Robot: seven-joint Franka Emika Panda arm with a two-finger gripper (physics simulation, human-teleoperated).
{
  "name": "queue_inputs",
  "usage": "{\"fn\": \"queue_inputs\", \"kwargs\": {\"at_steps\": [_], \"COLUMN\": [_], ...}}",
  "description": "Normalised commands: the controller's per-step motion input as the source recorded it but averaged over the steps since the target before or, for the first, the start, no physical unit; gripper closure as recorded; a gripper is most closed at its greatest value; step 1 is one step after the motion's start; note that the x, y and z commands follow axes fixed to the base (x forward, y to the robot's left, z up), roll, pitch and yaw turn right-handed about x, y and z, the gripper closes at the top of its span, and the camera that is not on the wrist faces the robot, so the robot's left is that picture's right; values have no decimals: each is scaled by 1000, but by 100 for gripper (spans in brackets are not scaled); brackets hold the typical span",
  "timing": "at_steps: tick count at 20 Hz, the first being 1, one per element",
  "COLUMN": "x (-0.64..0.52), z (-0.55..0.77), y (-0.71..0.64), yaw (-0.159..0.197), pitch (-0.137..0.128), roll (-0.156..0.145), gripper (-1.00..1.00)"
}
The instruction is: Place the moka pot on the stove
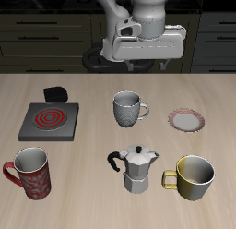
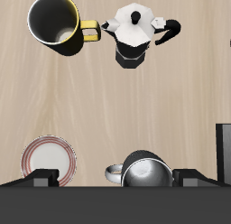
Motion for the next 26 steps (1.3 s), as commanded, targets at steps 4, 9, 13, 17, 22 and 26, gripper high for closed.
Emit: {"fn": "queue_inputs", "kwargs": {"at_steps": [4, 9, 13, 17, 22, 26], "x": [273, 255, 309, 306, 215, 233], "z": [19, 73, 25, -12, -4, -42], "y": [132, -73, -293, -265, -237, -200], "yaw": [7, -21, -34, 15, -20, 29], "pitch": [-17, -8, 31, 17, 23, 10], "roll": [-28, 5, -17, -4, -8, 12], "gripper": [-100, -100, -100, -100, -100, -100]}}
